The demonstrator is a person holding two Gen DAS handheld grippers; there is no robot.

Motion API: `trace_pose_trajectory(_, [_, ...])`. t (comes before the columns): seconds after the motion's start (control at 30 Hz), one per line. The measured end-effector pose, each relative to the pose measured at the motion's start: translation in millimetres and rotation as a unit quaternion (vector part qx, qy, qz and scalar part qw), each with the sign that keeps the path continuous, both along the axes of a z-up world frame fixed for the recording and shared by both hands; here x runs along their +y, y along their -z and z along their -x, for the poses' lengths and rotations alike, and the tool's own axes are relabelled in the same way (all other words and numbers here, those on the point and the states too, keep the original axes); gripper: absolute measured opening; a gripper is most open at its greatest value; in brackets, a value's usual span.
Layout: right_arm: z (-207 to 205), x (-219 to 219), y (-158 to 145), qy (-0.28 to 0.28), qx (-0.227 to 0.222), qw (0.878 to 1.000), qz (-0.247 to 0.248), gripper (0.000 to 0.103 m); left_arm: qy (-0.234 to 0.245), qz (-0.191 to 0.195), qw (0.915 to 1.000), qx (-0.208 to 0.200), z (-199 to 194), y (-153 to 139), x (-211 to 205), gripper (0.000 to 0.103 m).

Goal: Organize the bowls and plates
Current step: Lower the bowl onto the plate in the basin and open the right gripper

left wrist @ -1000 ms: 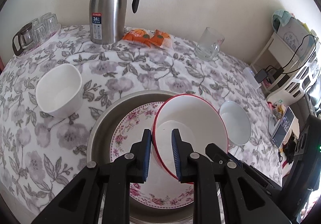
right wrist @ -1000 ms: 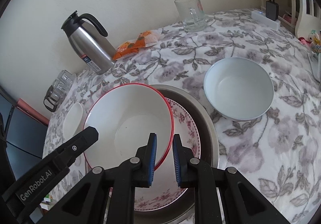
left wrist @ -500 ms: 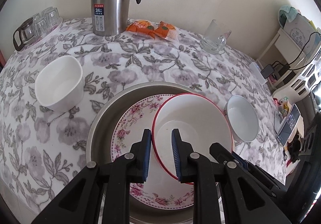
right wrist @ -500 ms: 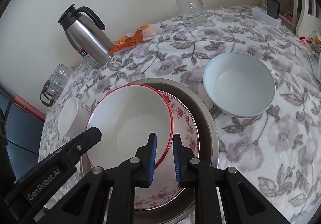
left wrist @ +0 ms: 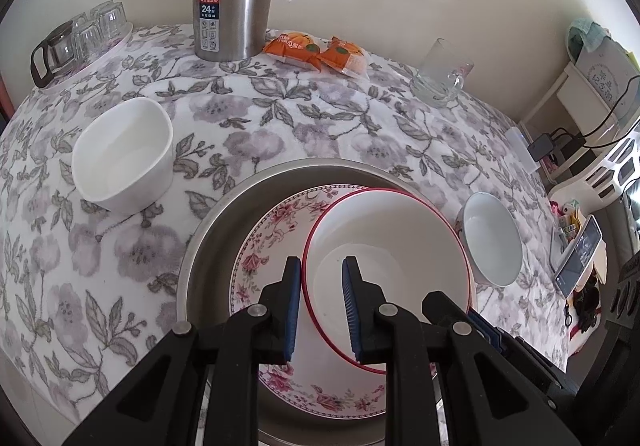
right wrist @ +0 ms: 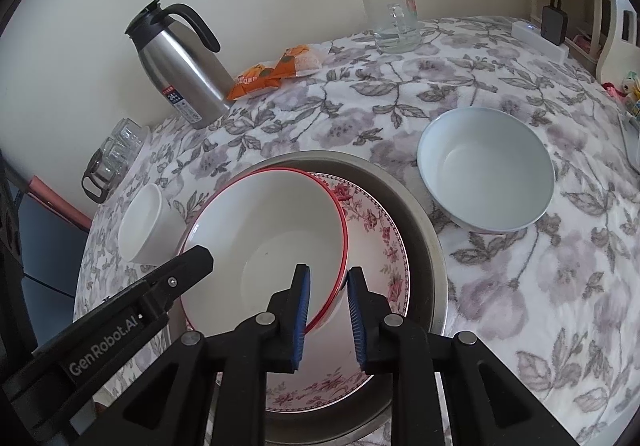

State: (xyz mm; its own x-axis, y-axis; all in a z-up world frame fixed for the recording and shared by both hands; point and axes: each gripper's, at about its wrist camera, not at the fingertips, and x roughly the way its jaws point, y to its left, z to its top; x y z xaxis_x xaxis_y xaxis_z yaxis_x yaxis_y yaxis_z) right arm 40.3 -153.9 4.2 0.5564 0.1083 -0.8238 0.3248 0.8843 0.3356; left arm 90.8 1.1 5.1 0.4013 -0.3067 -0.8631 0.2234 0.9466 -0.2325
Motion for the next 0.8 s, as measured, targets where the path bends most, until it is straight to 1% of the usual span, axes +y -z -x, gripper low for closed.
trace_pose_trajectory(0.27, [1.7,1.8,-0.8,0.001,0.005,1.000,-0.005,0.024,-0.001,0.003,1.0000,-0.004,-1.1,1.2,-0.9,0.021])
trace_pose_trajectory(0.5, [1.6,-1.3,0.0,0.004,0.008,1.000,-0.018,0.024,-0.003,0.013,0.9999,0.001,-2.9,1.8,1.9,0.021])
trace_pose_trajectory(0.73, [2.2,-1.5,-2.9,0.001,0.011,1.000,-0.002,0.024,-0.004,0.026,0.9995,0.018,-5.3,4.1,4.3,0.023])
trace_pose_trajectory(0.77, [2.4,-2.3,-3.5,0.004,0.011,1.000,0.002,0.025,-0.005,0.028,0.9994,0.019,-5.8,4.0,5.2,0.023])
trace_pose_trajectory(0.8, [2.5,-3.2,-3.8,0.006,0.011,1.000,0.006,0.029,-0.007,0.028,0.9994,0.019,-6.0,3.3,6.0,0.023])
